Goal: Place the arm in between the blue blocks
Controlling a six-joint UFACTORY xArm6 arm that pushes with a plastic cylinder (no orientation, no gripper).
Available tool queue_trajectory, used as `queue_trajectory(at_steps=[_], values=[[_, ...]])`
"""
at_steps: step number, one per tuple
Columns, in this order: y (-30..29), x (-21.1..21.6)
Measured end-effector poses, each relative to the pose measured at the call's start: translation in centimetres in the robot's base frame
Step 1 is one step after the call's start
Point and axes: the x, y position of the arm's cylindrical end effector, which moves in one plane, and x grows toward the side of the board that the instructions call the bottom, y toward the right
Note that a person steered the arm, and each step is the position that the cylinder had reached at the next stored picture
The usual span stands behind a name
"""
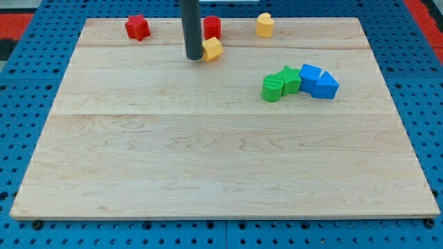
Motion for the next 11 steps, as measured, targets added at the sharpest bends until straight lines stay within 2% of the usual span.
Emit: queue_trajectory(at_steps=[1,5,7,8,9,10,11], values=[[0.0,2.1],[10.5,2.9],[23.8,2.3],[26.4,8.1],[23.1,9.3],[18.8,7.3],[16.3,7.1]])
